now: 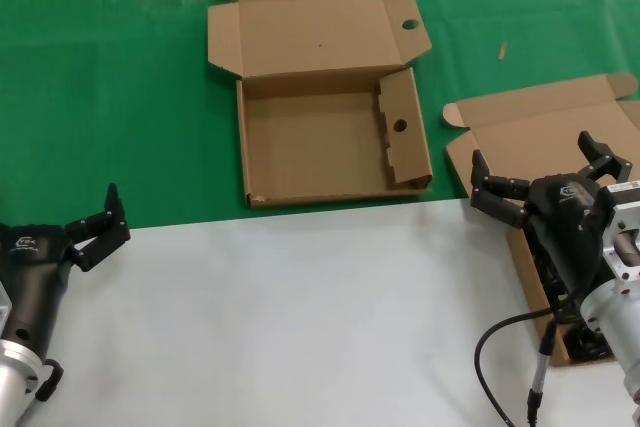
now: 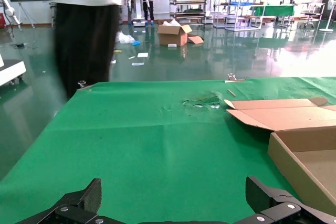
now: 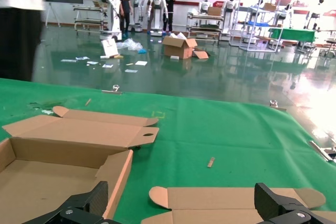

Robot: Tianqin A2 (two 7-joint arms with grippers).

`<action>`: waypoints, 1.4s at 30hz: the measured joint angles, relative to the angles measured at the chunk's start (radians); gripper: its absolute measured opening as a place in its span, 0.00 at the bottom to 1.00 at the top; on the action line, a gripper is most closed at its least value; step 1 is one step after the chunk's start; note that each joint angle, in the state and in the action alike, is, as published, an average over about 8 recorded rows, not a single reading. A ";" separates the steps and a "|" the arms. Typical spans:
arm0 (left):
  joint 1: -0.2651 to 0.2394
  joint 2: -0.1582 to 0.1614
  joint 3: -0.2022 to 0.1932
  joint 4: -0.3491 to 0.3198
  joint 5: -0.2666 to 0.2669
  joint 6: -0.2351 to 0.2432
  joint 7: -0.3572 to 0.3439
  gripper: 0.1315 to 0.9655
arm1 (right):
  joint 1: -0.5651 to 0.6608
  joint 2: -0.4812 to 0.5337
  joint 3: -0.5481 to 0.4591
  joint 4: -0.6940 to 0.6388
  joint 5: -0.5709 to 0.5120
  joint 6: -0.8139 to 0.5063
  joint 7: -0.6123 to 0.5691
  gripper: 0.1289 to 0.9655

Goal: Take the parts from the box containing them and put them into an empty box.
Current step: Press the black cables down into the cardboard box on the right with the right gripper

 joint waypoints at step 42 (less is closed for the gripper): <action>0.000 0.000 0.000 0.000 0.000 0.000 0.000 0.73 | -0.106 0.325 -0.165 0.273 0.264 0.228 -0.241 1.00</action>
